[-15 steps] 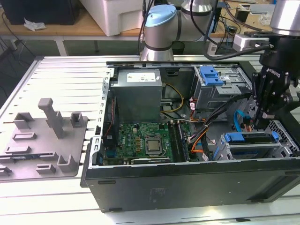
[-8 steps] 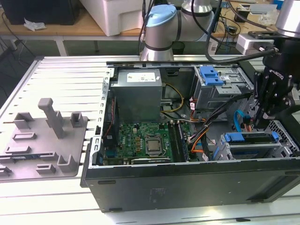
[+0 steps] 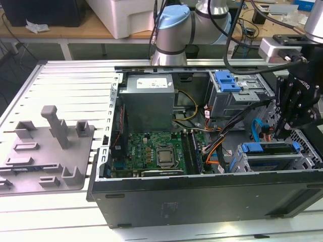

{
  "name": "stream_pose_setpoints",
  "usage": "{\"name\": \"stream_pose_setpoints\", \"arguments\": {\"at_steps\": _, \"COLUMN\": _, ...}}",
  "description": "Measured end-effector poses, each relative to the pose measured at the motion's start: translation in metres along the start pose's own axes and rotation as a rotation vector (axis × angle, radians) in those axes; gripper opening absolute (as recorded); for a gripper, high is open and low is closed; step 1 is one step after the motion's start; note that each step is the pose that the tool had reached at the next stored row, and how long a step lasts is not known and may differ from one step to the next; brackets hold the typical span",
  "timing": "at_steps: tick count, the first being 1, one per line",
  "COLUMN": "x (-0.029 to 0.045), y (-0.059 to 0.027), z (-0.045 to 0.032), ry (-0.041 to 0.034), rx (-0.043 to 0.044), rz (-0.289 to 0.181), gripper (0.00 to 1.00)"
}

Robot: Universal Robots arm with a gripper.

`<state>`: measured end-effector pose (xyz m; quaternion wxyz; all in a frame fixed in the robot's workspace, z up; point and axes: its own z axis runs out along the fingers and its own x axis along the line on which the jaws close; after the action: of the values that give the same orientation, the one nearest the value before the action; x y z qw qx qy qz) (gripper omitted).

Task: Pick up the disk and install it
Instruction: 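Insert the first disk wire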

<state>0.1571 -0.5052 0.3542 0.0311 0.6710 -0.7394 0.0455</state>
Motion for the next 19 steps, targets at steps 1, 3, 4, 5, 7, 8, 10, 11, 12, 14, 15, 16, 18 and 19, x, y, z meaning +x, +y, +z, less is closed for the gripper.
{"name": "stream_pose_setpoints", "arguments": {"at_steps": 1, "x": 0.001, "y": -0.0001, "z": 0.0001, "ry": -0.0071, "rx": -0.0007, "rz": 0.0, "gripper": 0.16}}
{"name": "stream_pose_setpoints", "arguments": {"at_steps": 3, "x": 0.0026, "y": -0.0003, "z": 0.0003, "ry": -0.0184, "rx": -0.0018, "rz": 0.0, "gripper": 0.16}}
{"name": "stream_pose_setpoints", "arguments": {"at_steps": 4, "x": 0.0031, "y": -0.0003, "z": 0.0004, "ry": -0.021, "rx": -0.002, "rz": 0.0, "gripper": 0.16}}
{"name": "stream_pose_setpoints", "arguments": {"at_steps": 5, "x": 0.0038, "y": -0.0004, "z": 0.0004, "ry": -0.0243, "rx": -0.0023, "rz": 0.0, "gripper": 0.16}}
{"name": "stream_pose_setpoints", "arguments": {"at_steps": 7, "x": 0.0055, "y": -0.0006, "z": 0.0007, "ry": -0.0308, "rx": -0.003, "rz": 0.0, "gripper": 0.16}}
{"name": "stream_pose_setpoints", "arguments": {"at_steps": 8, "x": 0.0066, "y": -0.0007, "z": 0.0008, "ry": -0.0343, "rx": -0.0033, "rz": 0.001, "gripper": 0.16}}
{"name": "stream_pose_setpoints", "arguments": {"at_steps": 10, "x": 0.0089, "y": -0.001, "z": 0.001, "ry": -0.042, "rx": -0.0041, "rz": 0.001, "gripper": 0.16}}
{"name": "stream_pose_setpoints", "arguments": {"at_steps": 11, "x": 0.009, "y": -0.001, "z": 0.001, "ry": -0.0432, "rx": -0.0042, "rz": 0.001, "gripper": 0.16}}
{"name": "stream_pose_setpoints", "arguments": {"at_steps": 12, "x": 0.009, "y": -0.001, "z": 0.001, "ry": -0.0435, "rx": -0.0042, "rz": 0.001, "gripper": 0.16}}
{"name": "stream_pose_setpoints", "arguments": {"at_steps": 14, "x": 0.009, "y": -0.001, "z": 0.001, "ry": -0.0443, "rx": -0.0043, "rz": 0.001, "gripper": 0.16}}
{"name": "stream_pose_setpoints", "arguments": {"at_steps": 15, "x": 0.009, "y": -0.001, "z": 0.001, "ry": -0.0447, "rx": -0.0043, "rz": 0.001, "gripper": 0.16}}
{"name": "stream_pose_setpoints", "arguments": {"at_steps": 16, "x": 0.009, "y": -0.001, "z": 0.001, "ry": -0.0448, "rx": -0.0043, "rz": 0.001, "gripper": 0.16}}
{"name": "stream_pose_setpoints", "arguments": {"at_steps": 18, "x": 0.0091, "y": -0.001, "z": 0.001, "ry": -0.045, "rx": -0.0043, "rz": 0.001, "gripper": 0.16}}
{"name": "stream_pose_setpoints", "arguments": {"at_steps": 19, "x": 0.0092, "y": -0.001, "z": 0.001, "ry": -0.045, "rx": -0.0044, "rz": 0.001, "gripper": 0.16}}
